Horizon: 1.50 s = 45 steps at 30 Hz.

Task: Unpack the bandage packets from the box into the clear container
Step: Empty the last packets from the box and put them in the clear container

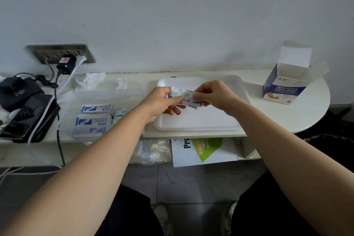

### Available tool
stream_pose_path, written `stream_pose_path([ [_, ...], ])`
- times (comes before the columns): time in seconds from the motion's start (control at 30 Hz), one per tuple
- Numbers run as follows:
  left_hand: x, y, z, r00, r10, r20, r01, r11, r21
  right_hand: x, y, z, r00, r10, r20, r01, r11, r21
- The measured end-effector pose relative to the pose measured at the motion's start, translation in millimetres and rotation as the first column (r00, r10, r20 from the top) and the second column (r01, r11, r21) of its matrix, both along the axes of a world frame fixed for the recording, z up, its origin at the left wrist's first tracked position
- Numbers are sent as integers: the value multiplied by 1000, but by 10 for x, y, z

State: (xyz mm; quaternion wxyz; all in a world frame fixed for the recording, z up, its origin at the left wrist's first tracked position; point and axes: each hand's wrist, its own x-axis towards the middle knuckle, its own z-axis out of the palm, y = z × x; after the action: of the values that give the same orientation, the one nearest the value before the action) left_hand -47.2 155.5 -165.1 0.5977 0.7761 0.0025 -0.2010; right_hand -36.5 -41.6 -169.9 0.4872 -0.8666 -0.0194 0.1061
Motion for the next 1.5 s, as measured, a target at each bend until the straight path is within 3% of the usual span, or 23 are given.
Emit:
stream_pose_path([
  [0.3, -115, 153, 227, 979, 107, 171, -114, 993, 32, -44, 215, 199, 999, -28, 20, 23, 979, 203],
  [0.47, -171, 435, 373, 978, 143, 151, -143, 990, -17, -48, 367, 327, 999, -48, 8, 42, 935, 352],
  [0.6, -254, 681, 404, 986, 119, 117, -117, 993, -22, -112, 552, 386, 985, 72, -155, -1, 908, 418],
  [1.1, -389, 1202, 261, 972, 218, 93, -206, 971, -120, -133, 999, 355, 988, 14, -152, 44, 928, 369],
  [1.3, -360, 1249, 269, 964, 224, 146, -200, 966, -162, -133, 1064, 376, 977, 135, -167, -98, 972, 215],
  [1.4, -312, 1341, 254, 918, 354, 178, -324, 929, -179, -92, 1068, 374, 988, 91, -128, -64, 978, 199],
  [1.5, -265, 1477, 242, 812, 561, 164, -527, 824, -208, -19, 1062, 395, 995, -5, -96, 30, 963, 267],
])
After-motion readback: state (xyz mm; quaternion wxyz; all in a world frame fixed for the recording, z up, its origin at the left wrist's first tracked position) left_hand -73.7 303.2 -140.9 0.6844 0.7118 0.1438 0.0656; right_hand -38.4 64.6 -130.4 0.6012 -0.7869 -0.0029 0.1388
